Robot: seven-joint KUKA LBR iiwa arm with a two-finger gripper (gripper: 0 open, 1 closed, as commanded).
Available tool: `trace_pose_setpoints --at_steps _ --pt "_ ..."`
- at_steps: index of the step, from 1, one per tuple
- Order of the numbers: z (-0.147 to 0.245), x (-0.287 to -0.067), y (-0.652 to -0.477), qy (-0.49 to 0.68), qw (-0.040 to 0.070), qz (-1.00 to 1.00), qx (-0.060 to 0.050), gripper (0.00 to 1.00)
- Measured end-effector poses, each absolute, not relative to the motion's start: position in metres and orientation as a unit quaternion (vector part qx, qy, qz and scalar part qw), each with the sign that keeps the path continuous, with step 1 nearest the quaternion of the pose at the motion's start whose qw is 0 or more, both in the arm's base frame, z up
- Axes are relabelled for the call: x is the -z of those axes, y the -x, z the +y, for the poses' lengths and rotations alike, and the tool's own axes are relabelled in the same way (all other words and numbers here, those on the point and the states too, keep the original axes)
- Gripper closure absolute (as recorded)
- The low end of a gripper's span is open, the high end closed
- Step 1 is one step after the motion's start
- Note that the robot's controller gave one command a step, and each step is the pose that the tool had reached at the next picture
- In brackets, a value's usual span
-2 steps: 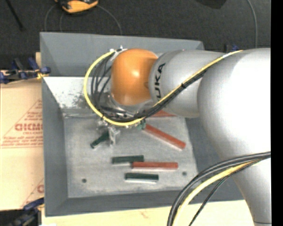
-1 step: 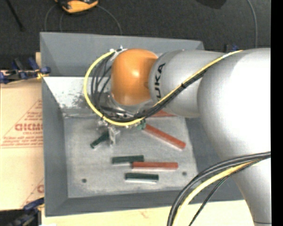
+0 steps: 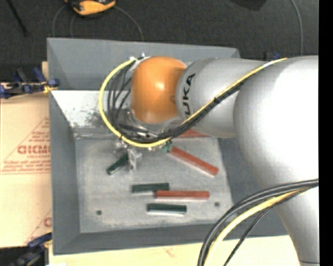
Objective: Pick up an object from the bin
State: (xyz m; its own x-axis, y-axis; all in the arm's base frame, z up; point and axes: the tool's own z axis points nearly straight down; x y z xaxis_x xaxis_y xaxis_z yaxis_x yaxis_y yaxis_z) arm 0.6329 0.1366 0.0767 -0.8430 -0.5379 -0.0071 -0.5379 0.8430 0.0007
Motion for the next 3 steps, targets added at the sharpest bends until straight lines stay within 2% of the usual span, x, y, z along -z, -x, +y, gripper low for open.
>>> trace_pose_setpoints --at_steps 1,3 --pt "0.136 -0.089 -0.632 0.28 0.0 0.96 -0.001 1.0" --pt "0.136 -0.121 -0.633 0.279 0.002 0.96 0.0 1.0"
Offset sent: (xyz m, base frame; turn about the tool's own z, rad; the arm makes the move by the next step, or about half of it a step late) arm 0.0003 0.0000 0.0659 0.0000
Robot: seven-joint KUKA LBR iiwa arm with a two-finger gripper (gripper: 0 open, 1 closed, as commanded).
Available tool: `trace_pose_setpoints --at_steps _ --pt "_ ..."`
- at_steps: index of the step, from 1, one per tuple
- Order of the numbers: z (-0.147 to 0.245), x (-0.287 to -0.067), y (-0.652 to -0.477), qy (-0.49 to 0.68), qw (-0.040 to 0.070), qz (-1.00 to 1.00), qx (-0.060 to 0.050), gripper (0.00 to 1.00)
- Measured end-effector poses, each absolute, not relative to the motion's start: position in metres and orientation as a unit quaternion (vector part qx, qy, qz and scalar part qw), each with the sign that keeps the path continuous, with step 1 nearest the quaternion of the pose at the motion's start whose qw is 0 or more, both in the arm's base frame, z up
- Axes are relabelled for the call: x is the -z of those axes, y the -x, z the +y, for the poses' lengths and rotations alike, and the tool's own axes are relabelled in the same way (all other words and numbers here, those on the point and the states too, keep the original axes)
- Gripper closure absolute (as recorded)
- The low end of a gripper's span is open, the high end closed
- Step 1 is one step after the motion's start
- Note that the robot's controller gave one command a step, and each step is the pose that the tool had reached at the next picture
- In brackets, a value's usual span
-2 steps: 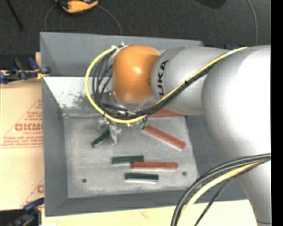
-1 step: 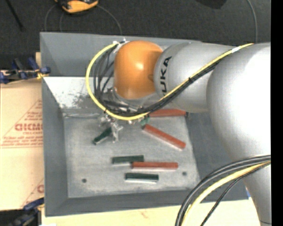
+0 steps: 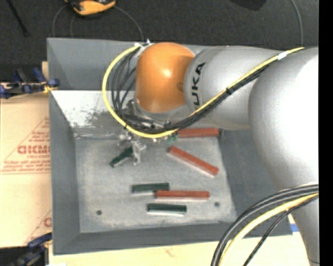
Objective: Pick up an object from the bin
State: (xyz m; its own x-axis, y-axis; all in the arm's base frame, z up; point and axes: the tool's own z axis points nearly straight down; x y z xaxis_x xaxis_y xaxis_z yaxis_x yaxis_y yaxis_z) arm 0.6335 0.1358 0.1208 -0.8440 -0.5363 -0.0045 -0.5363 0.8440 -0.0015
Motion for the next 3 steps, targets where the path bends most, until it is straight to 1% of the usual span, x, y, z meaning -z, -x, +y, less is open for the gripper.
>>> trace_pose_setpoints --at_steps 1,2,3 --pt "0.136 -0.133 -0.634 0.279 0.003 0.96 0.001 1.0" --pt "0.135 -0.142 -0.635 0.278 0.004 0.96 0.001 1.0" --pt "0.135 -0.149 -0.634 0.278 0.002 0.961 0.001 1.0"
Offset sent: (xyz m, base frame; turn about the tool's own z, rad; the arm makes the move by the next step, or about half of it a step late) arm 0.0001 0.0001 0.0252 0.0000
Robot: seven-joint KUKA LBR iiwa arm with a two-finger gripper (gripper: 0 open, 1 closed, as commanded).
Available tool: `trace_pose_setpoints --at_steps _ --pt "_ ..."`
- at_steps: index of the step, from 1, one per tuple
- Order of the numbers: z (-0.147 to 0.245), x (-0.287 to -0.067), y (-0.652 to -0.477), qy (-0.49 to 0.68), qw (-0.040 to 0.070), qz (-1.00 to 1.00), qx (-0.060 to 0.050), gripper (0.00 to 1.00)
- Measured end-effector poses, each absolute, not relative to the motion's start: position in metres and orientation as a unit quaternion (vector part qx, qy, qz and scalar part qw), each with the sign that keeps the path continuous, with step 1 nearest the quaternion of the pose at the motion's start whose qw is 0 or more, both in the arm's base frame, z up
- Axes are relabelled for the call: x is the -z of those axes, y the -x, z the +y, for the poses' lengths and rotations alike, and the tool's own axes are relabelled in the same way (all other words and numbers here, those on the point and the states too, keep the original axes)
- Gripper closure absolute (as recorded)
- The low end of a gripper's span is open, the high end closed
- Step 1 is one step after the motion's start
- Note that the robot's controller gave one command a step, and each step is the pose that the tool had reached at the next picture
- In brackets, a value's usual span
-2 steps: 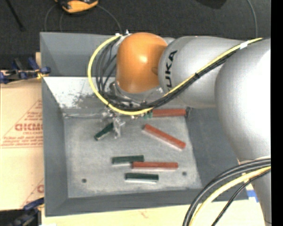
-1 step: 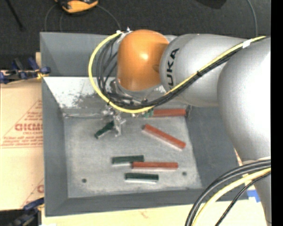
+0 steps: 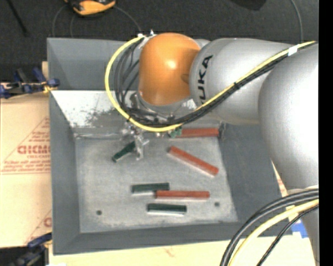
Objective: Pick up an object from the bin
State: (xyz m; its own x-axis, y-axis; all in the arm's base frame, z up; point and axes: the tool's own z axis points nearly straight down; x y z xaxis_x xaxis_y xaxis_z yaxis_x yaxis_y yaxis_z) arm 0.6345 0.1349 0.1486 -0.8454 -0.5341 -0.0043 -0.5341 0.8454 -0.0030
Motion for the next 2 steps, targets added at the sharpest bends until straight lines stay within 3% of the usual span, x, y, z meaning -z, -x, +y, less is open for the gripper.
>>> trace_pose_setpoints --at_steps 2 --pt "0.1343 -0.1643 -0.6351 0.277 0.002 0.961 0.001 1.0"
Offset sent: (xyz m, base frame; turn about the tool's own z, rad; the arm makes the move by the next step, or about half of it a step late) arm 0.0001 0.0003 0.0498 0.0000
